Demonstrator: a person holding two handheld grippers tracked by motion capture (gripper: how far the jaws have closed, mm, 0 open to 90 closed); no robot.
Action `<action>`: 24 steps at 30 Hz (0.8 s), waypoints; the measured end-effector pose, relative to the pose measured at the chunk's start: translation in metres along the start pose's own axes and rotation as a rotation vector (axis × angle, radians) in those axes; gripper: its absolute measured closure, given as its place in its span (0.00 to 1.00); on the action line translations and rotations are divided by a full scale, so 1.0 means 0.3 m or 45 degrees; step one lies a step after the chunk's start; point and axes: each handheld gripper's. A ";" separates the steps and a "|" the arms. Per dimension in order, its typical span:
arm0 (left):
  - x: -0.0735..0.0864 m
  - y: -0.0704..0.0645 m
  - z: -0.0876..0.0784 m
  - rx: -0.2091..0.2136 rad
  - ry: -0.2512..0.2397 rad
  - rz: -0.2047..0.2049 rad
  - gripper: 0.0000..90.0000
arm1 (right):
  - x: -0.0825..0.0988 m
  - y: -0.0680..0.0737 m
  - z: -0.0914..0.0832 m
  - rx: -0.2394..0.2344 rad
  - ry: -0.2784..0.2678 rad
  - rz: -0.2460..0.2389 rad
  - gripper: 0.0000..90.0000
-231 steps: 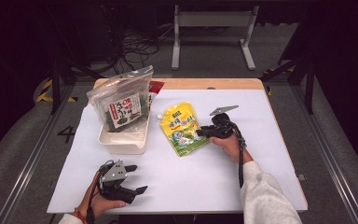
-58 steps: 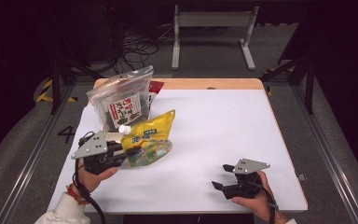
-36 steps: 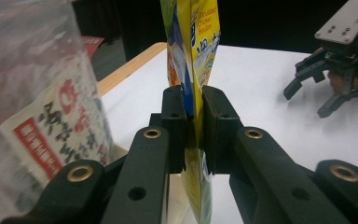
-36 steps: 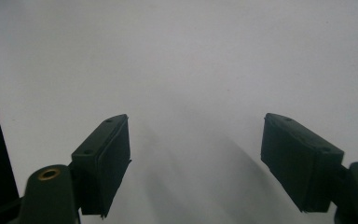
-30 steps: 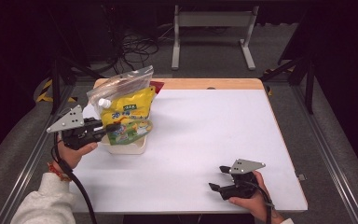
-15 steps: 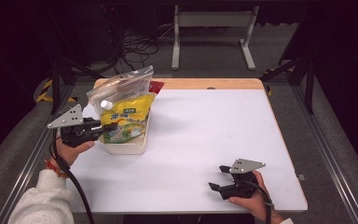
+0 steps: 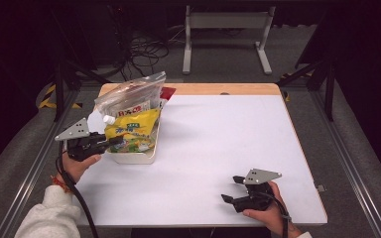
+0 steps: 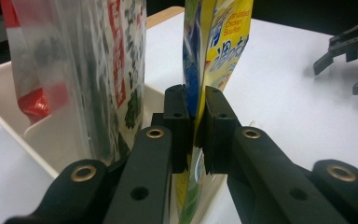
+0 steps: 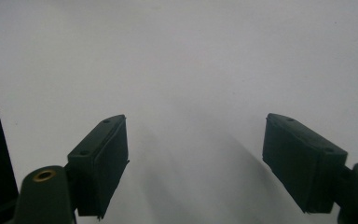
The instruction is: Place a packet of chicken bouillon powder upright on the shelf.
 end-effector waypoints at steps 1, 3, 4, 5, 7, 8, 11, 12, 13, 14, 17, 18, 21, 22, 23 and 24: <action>0.004 -0.004 0.002 0.000 0.002 -0.015 0.91 | -0.001 0.001 0.000 -0.003 -0.001 0.000 0.25; 0.008 -0.006 0.003 -0.020 0.018 -0.008 0.91 | -0.002 0.003 0.001 -0.003 0.003 -0.003 0.25; 0.010 -0.006 0.004 -0.018 0.026 -0.004 0.91 | -0.002 0.003 0.002 -0.004 0.004 -0.005 0.25; 0.012 -0.007 0.005 -0.022 0.032 -0.003 0.91 | -0.002 0.003 0.003 -0.008 0.003 -0.005 0.24; 0.017 -0.010 0.007 -0.033 0.043 -0.009 0.91 | -0.003 0.003 0.004 -0.006 0.005 -0.004 0.24; 0.017 -0.010 0.007 -0.033 0.043 -0.009 0.91 | -0.003 0.003 0.004 -0.006 0.005 -0.004 0.24; 0.030 -0.009 0.008 -0.038 0.046 -0.023 0.91 | -0.004 0.003 0.005 -0.009 0.002 -0.006 0.24; 0.034 -0.009 0.008 -0.039 0.046 -0.028 0.91 | -0.005 0.003 0.005 -0.009 0.002 -0.006 0.24; 0.038 -0.010 0.008 -0.040 0.044 -0.035 0.91 | -0.005 0.003 0.005 -0.010 0.002 -0.008 0.24; 0.044 -0.010 0.009 -0.035 0.040 -0.047 0.91 | -0.005 0.004 0.005 -0.009 0.003 -0.010 0.24; 0.052 -0.010 0.009 -0.041 0.039 -0.055 0.91 | -0.007 0.003 0.004 -0.005 0.001 -0.013 0.24; 0.056 -0.011 0.010 -0.047 0.044 -0.055 0.91 | -0.007 0.003 0.004 -0.005 0.001 -0.013 0.24; 0.069 -0.014 0.013 -0.085 0.059 -0.061 0.91 | -0.008 0.005 -0.003 0.011 -0.020 -0.020 0.25; 0.074 -0.015 0.014 -0.096 0.067 -0.068 0.91 | -0.009 0.004 -0.006 0.011 -0.026 -0.022 0.25; 0.074 -0.015 0.014 -0.096 0.067 -0.068 0.91 | -0.009 0.004 -0.006 0.011 -0.026 -0.022 0.25; 0.077 -0.016 0.015 -0.102 0.068 -0.076 0.91 | -0.009 0.005 -0.009 0.016 -0.032 -0.024 0.25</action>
Point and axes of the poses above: each handheld gripper's, and its own axes: z roughly forward along the jaws, x roughly out of its underside, y roughly to its left, and after that the axes turned 10 degrees about y, right-handed
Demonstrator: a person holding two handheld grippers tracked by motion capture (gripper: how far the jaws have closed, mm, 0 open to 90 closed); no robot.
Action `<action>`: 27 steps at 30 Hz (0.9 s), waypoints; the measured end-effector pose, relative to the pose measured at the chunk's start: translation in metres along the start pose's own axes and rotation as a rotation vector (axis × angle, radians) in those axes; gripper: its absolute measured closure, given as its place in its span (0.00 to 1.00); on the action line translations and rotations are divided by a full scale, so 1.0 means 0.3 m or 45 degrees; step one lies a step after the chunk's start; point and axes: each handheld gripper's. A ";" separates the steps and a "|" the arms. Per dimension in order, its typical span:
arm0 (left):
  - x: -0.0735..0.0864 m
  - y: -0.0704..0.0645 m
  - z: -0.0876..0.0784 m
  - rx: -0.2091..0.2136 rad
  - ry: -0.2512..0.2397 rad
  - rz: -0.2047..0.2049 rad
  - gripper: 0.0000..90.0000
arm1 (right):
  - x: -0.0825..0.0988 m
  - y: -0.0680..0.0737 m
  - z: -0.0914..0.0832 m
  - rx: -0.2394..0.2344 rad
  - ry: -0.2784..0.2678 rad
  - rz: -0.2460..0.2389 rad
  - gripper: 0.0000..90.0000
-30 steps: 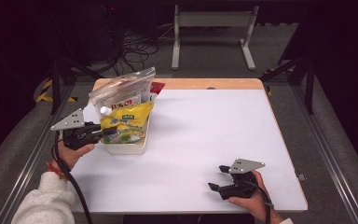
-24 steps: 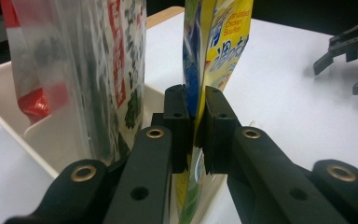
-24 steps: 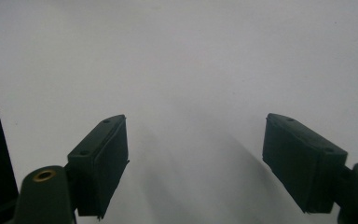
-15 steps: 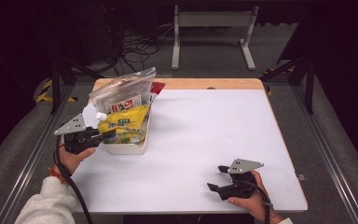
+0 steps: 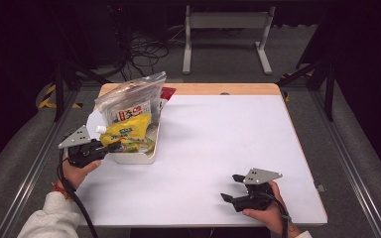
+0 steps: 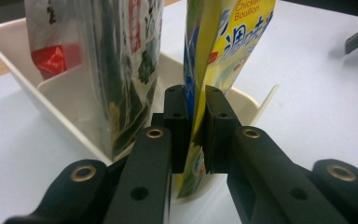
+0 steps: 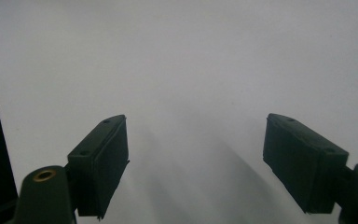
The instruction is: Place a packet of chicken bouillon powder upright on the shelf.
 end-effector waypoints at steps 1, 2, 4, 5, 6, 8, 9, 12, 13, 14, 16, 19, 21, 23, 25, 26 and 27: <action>0.002 0.000 0.000 0.000 -0.003 0.002 0.91 | 0.000 0.000 -0.002 0.004 -0.002 -0.004 0.25; 0.003 -0.001 0.000 -0.001 -0.004 0.002 0.91 | -0.001 0.001 -0.003 0.009 -0.004 -0.009 0.25; 0.005 -0.006 0.000 -0.011 -0.007 -0.008 0.91 | -0.001 0.002 -0.003 0.014 0.000 -0.016 0.25; 0.006 -0.008 0.000 -0.016 -0.009 -0.010 0.91 | -0.002 0.004 -0.003 0.017 0.003 -0.019 0.25; 0.006 -0.008 0.000 -0.016 -0.009 -0.010 0.91 | -0.002 0.004 -0.003 0.017 0.003 -0.019 0.25; 0.008 -0.015 0.000 -0.034 -0.013 -0.003 0.91 | -0.003 0.008 -0.002 0.022 0.007 -0.031 0.25; 0.007 -0.020 0.001 -0.042 -0.010 0.002 0.90 | -0.004 0.009 -0.002 0.023 0.007 -0.036 0.25; 0.007 -0.025 0.001 -0.056 -0.010 -0.003 0.90 | -0.005 0.010 -0.002 0.027 0.008 -0.041 0.24; 0.007 -0.028 0.002 -0.062 -0.012 -0.008 0.90 | -0.005 0.010 -0.002 0.029 0.008 -0.041 0.24; 0.007 -0.031 0.003 -0.070 -0.014 -0.014 0.90 | -0.005 0.009 -0.003 0.029 0.008 -0.040 0.24; 0.008 -0.034 0.003 -0.091 -0.016 -0.001 0.89 | -0.006 0.009 -0.006 0.032 0.004 -0.037 0.25; 0.009 -0.038 0.004 -0.096 -0.022 -0.008 0.88 | -0.005 0.008 -0.007 0.034 0.003 -0.040 0.25; 0.010 -0.039 0.004 -0.095 -0.028 -0.017 0.88 | -0.005 0.007 -0.007 0.039 0.007 -0.043 0.25; 0.011 -0.039 0.003 -0.104 -0.037 -0.027 0.87 | -0.005 0.007 -0.007 0.039 0.006 -0.042 0.25; 0.011 -0.042 0.001 -0.105 -0.039 -0.031 0.86 | -0.006 0.007 -0.010 0.041 0.002 -0.044 0.25; 0.011 -0.044 -0.001 -0.103 -0.046 -0.033 0.86 | -0.006 0.007 -0.011 0.042 0.000 -0.044 0.25; 0.010 -0.045 -0.004 -0.111 -0.057 -0.038 0.84 | -0.006 0.007 -0.011 0.044 0.000 -0.044 0.25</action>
Point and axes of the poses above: each handheld gripper's, and its own axes: z roughly forward along the jaws, x roughly out of its underside, y roughly to its left, and after that the axes turned 10 degrees about y, right-handed
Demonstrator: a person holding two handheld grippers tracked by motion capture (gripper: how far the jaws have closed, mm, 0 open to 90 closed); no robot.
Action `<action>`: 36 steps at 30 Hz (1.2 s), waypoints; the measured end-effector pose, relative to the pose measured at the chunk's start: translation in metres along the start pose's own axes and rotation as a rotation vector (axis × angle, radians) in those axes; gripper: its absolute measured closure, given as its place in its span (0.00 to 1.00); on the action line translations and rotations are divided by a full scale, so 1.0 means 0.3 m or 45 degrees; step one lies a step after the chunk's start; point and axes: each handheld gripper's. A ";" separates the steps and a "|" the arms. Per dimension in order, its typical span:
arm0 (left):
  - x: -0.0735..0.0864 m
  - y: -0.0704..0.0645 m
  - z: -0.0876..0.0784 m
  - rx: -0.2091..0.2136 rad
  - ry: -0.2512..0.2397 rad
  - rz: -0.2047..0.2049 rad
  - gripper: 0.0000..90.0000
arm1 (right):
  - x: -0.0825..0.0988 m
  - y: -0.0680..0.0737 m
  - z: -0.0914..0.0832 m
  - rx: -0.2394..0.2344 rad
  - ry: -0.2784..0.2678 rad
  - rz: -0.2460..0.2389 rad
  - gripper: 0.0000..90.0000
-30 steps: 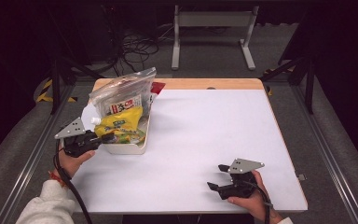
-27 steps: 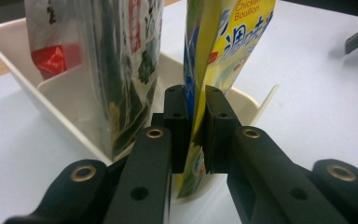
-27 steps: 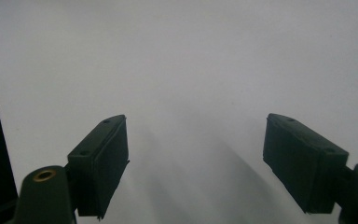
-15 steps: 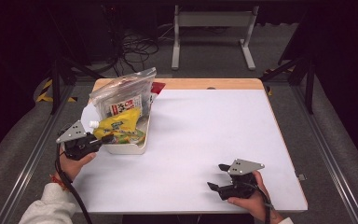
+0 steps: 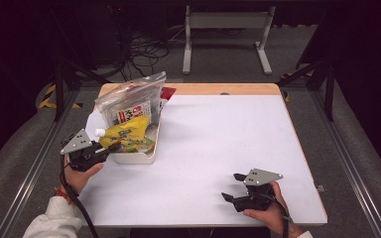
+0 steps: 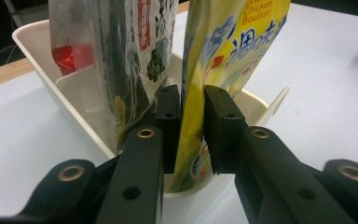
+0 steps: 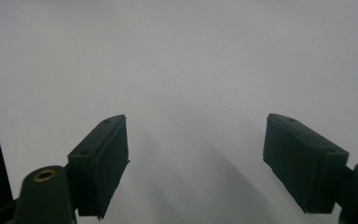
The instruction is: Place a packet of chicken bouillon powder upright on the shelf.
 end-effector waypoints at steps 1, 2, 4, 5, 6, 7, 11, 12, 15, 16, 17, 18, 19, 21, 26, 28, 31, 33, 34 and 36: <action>-0.001 -0.003 -0.002 -0.005 -0.005 -0.009 0.83 | 0.000 0.000 0.000 0.000 -0.001 0.000 0.25; -0.002 -0.005 -0.006 -0.021 -0.006 -0.006 0.82 | 0.000 0.000 0.001 0.000 0.000 0.000 0.25; -0.002 -0.009 -0.016 -0.037 -0.025 -0.026 0.77 | -0.001 0.000 0.002 0.004 0.002 -0.003 0.25; -0.002 -0.012 -0.020 -0.052 -0.030 -0.030 0.76 | -0.002 0.000 0.001 0.002 0.001 -0.005 0.25; -0.002 -0.017 -0.024 -0.073 -0.028 -0.040 0.74 | -0.002 0.001 0.000 0.006 0.002 -0.006 0.25; -0.001 -0.020 -0.028 -0.085 -0.032 -0.056 0.71 | -0.003 0.002 -0.001 0.010 0.001 -0.009 0.25; 0.003 -0.040 -0.046 -0.127 -0.051 -0.079 0.66 | -0.004 -0.001 -0.005 0.015 -0.004 -0.005 0.25; 0.003 -0.040 -0.046 -0.127 -0.051 -0.079 0.64 | -0.004 -0.002 -0.006 0.014 -0.006 -0.007 0.25; 0.001 -0.067 -0.050 -0.169 -0.047 -0.083 0.55 | -0.006 -0.002 -0.007 0.015 -0.011 -0.008 0.25; 0.001 -0.075 -0.049 -0.182 -0.041 -0.089 0.51 | -0.008 -0.001 -0.007 0.016 -0.009 -0.009 0.25; 0.001 -0.080 -0.049 -0.200 -0.033 -0.083 0.50 | -0.009 0.000 -0.007 0.018 -0.009 -0.013 0.25; 0.002 -0.085 -0.048 -0.207 -0.036 -0.091 0.47 | -0.009 0.000 -0.008 0.019 -0.009 -0.015 0.25; 0.004 -0.090 -0.049 -0.206 -0.036 -0.104 0.44 | -0.010 -0.001 -0.008 0.018 -0.010 -0.016 0.25; 0.005 -0.099 -0.048 -0.235 -0.033 -0.116 0.39 | -0.011 -0.004 -0.010 0.022 -0.014 -0.014 0.25; 0.008 -0.117 -0.050 -0.241 -0.028 -0.138 0.29 | -0.013 -0.010 -0.015 0.028 -0.018 -0.014 0.25; 0.008 -0.127 -0.049 -0.248 -0.024 -0.140 0.25 | -0.014 -0.009 -0.018 0.029 -0.021 -0.018 0.25; 0.012 -0.141 -0.053 -0.237 -0.023 -0.147 0.21 | -0.017 -0.008 -0.022 0.036 -0.024 -0.024 0.25; 0.016 -0.152 -0.062 -0.228 -0.033 -0.149 0.19 | -0.018 -0.007 -0.024 0.041 -0.028 -0.025 0.25; 0.018 -0.158 -0.065 -0.226 -0.042 -0.152 0.19 | -0.018 -0.006 -0.026 0.043 -0.029 -0.029 0.24; 0.022 -0.169 -0.075 -0.196 -0.050 -0.153 0.19 | -0.019 -0.005 -0.029 0.049 -0.031 -0.037 0.24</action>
Point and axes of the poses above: each handheld gripper's, and its own axes: z roughly forward along the jaws, x roughly out of its underside, y roughly to its left, and after that the axes turned 10 degrees about y, right-handed
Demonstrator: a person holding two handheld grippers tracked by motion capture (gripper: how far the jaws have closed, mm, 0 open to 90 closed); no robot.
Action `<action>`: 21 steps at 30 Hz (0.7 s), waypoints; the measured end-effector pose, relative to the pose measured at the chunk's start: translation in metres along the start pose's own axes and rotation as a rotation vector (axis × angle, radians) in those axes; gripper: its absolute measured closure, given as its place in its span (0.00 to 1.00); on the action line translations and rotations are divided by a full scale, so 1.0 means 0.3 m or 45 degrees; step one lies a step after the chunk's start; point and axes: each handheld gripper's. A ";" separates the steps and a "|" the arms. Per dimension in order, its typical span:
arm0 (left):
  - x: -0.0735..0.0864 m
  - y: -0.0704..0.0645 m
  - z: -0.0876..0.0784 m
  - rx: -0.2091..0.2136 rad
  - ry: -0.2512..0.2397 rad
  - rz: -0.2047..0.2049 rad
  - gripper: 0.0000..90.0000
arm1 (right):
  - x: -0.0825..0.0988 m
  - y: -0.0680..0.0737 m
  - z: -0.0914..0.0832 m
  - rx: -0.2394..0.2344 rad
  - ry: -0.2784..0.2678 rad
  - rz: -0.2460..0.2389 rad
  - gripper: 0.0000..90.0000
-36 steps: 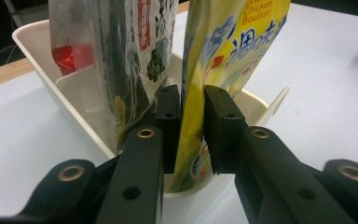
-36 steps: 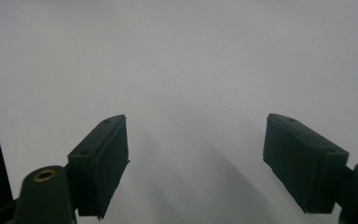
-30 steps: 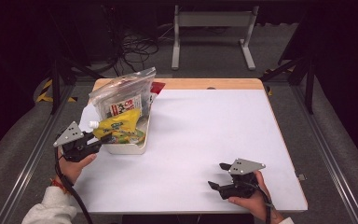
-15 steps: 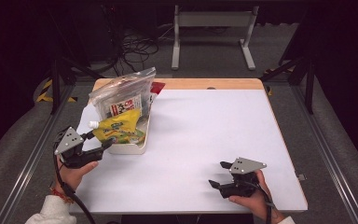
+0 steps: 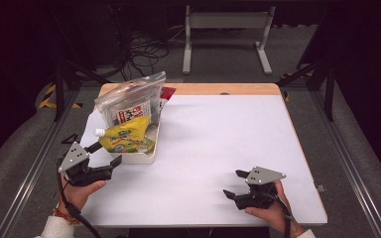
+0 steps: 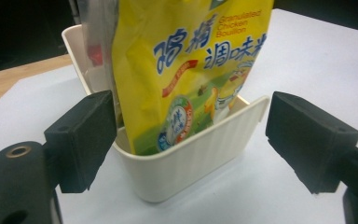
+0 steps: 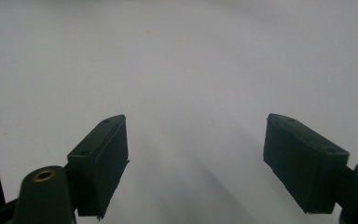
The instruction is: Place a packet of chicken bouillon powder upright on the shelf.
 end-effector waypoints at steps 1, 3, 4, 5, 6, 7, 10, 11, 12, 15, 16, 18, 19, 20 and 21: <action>0.000 0.000 0.000 0.000 0.000 0.000 0.19 | 0.000 0.000 0.000 0.000 0.000 0.000 0.24; 0.002 -0.009 -0.007 -0.013 0.007 0.008 0.18 | 0.000 -0.002 -0.001 0.001 0.000 0.000 0.24; 0.005 -0.013 -0.010 -0.009 0.006 0.002 0.17 | 0.000 -0.004 -0.001 0.004 0.002 0.003 0.24; 0.007 -0.014 -0.015 -0.015 0.004 0.004 0.17 | 0.000 -0.004 -0.001 0.004 0.002 0.003 0.24; 0.010 -0.017 -0.020 -0.016 0.000 0.001 0.17 | -0.001 -0.004 -0.003 0.003 0.001 0.002 0.24; 0.014 -0.019 -0.026 -0.021 -0.001 -0.002 0.18 | -0.001 -0.004 -0.004 0.004 -0.001 0.001 0.24; 0.026 -0.024 -0.034 -0.020 0.008 -0.008 0.18 | -0.001 -0.004 -0.006 0.003 -0.002 0.002 0.24; 0.031 -0.026 -0.036 -0.009 0.005 -0.009 0.18 | -0.001 -0.003 -0.005 0.005 0.001 0.000 0.24; 0.034 -0.028 -0.038 -0.010 0.008 -0.008 0.18 | -0.001 -0.003 -0.005 0.005 0.001 0.000 0.24; 0.041 -0.040 -0.043 0.002 0.011 0.006 0.18 | -0.001 -0.002 -0.007 0.007 -0.001 -0.005 0.24; 0.043 -0.048 -0.043 0.006 0.011 0.010 0.18 | -0.001 -0.002 -0.008 0.008 -0.002 -0.003 0.24; 0.044 -0.058 -0.044 0.014 0.016 0.024 0.17 | -0.001 -0.003 -0.010 0.012 -0.002 -0.004 0.24; 0.045 -0.065 -0.043 0.018 0.012 0.019 0.17 | -0.001 -0.004 -0.011 0.014 -0.004 -0.003 0.24; 0.045 -0.068 -0.043 0.020 0.015 0.026 0.17 | -0.001 -0.005 -0.012 0.014 -0.004 -0.002 0.24; 0.046 -0.073 -0.041 0.024 0.018 0.033 0.17 | -0.001 -0.005 -0.013 0.016 -0.004 -0.003 0.24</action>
Point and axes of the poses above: each handheld gripper's, and its own axes: z roughly forward along the jaws, x roughly out of its underside, y roughly to its left, and after that the axes turned 10 degrees about y, right-handed
